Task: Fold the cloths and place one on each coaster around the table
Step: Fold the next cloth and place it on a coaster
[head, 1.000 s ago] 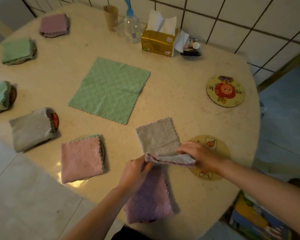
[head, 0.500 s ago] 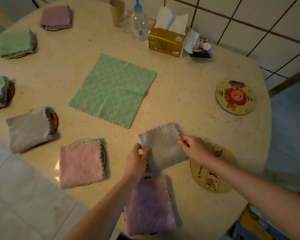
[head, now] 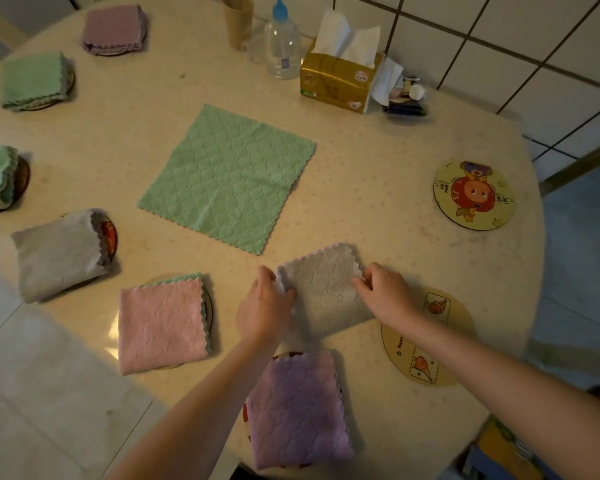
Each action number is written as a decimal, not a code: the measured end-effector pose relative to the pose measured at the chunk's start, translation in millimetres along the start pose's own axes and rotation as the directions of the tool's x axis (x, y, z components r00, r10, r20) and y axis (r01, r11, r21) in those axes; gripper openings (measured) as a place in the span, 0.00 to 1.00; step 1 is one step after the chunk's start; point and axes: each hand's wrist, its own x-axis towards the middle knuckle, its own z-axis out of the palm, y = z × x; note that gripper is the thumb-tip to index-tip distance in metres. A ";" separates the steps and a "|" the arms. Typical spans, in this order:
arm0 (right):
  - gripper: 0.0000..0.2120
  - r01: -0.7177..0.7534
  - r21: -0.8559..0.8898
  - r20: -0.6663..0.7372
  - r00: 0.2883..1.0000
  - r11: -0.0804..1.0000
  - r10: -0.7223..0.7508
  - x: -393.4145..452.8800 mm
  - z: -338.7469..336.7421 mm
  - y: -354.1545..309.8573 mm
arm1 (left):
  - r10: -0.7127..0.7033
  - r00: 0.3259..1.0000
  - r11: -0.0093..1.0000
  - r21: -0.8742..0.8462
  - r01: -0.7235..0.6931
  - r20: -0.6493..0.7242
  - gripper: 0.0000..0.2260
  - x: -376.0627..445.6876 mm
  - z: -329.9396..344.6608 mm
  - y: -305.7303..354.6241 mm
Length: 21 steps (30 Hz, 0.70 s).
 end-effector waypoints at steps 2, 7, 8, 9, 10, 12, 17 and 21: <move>0.18 0.010 -0.012 -0.002 1.000 1.000 -0.010 -3.2 1.0 -0.2 | 0.229 0.973 0.964 0.141 -0.225 -0.008 0.22 9.1 -3.4 -1.0; 0.30 -0.009 -0.137 -0.021 1.000 0.991 0.006 -9.8 2.8 -3.6 | 0.511 0.844 0.784 0.315 -0.535 0.163 0.24 31.5 -6.6 6.8; 0.30 -0.046 -0.154 -0.018 0.999 0.987 0.044 -10.2 3.2 -4.8 | 0.492 0.853 0.798 0.304 -0.521 0.173 0.21 34.0 -7.6 7.6; 0.31 -0.096 -0.161 -0.011 0.995 0.982 0.096 -10.8 2.3 -5.3 | 0.474 0.863 0.811 0.295 -0.505 0.175 0.20 36.2 -8.2 9.5; 0.31 -0.144 -0.160 0.001 0.989 0.977 0.146 -11.4 1.0 -5.6 | 0.463 0.870 0.819 0.293 -0.494 0.173 0.18 38.2 -9.1 12.0; 0.31 -0.182 -0.161 0.031 0.981 0.970 0.190 -12.8 -1.1 -6.5 | 0.429 0.885 0.839 0.283 -0.464 0.181 0.17 41.8 -11.8 18.2; 0.31 -0.172 -0.154 0.119 0.974 0.973 0.191 -16.8 -2.8 -10.1 | 0.275 0.933 0.925 0.201 -0.322 0.230 0.18 52.7 -16.3 31.2; 0.27 -0.191 -0.108 0.159 0.965 0.976 0.207 -14.3 0.1 -12.5 | 0.277 0.930 0.935 0.156 -0.319 0.243 0.16 55.5 -20.4 29.4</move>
